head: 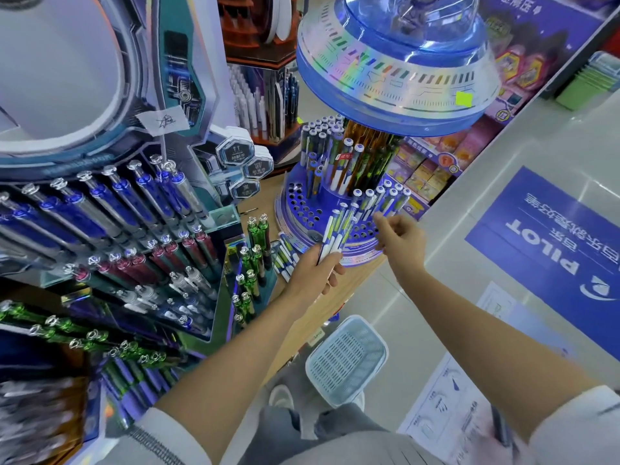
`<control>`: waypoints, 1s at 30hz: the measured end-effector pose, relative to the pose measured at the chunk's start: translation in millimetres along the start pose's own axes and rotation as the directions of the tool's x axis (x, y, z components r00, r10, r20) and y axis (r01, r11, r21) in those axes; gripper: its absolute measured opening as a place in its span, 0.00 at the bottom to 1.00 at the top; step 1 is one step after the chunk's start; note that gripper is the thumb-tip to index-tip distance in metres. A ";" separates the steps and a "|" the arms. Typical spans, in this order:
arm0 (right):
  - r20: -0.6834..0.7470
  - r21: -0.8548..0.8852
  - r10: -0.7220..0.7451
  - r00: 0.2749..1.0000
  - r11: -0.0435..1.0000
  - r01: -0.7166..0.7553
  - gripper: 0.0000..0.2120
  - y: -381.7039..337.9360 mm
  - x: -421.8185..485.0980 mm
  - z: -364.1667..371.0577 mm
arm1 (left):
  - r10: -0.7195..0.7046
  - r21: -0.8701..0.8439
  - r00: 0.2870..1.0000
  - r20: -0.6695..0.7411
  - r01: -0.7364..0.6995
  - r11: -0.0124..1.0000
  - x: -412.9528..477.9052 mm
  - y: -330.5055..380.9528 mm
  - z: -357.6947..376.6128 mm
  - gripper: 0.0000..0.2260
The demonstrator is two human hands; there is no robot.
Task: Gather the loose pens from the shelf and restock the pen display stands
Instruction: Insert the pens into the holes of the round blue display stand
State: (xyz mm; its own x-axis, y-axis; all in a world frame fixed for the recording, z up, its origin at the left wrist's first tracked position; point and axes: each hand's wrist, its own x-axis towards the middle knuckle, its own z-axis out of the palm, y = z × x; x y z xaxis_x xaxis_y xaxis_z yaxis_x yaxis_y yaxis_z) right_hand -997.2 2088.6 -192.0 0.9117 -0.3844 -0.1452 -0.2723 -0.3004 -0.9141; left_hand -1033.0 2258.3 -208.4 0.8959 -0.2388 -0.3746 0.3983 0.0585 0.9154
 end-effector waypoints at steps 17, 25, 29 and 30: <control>-0.111 0.137 -0.128 0.986 0.980 0.143 0.08 -14.4 5.1 -36.2 | 0.000 0.017 1.000 -0.015 0.001 1.000 1.8 -4.1 11.1 0.08; -0.257 0.024 -0.191 0.947 0.979 0.204 0.12 -16.5 14.7 -30.6 | 0.004 0.041 1.000 -0.007 -0.003 0.999 5.1 -0.1 11.7 0.09; -0.241 -0.068 -0.214 0.947 0.977 0.203 0.13 -16.9 18.2 -35.5 | -0.002 0.057 1.000 -0.004 0.002 0.998 7.0 -0.3 10.6 0.08; -0.240 -0.076 -0.219 0.946 0.976 0.206 0.14 -18.7 18.0 -35.4 | -0.003 0.059 1.000 -0.003 0.003 0.998 7.8 -0.2 10.9 0.08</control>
State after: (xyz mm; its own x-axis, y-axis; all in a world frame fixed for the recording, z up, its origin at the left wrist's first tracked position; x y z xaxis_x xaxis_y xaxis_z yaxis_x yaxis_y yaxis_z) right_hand -986.7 2056.4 -164.1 0.8481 -0.5072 0.1533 -0.1008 -0.4385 -0.8931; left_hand -1028.3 2245.9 -210.0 0.8956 -0.2356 -0.3774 0.3884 0.0003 0.9215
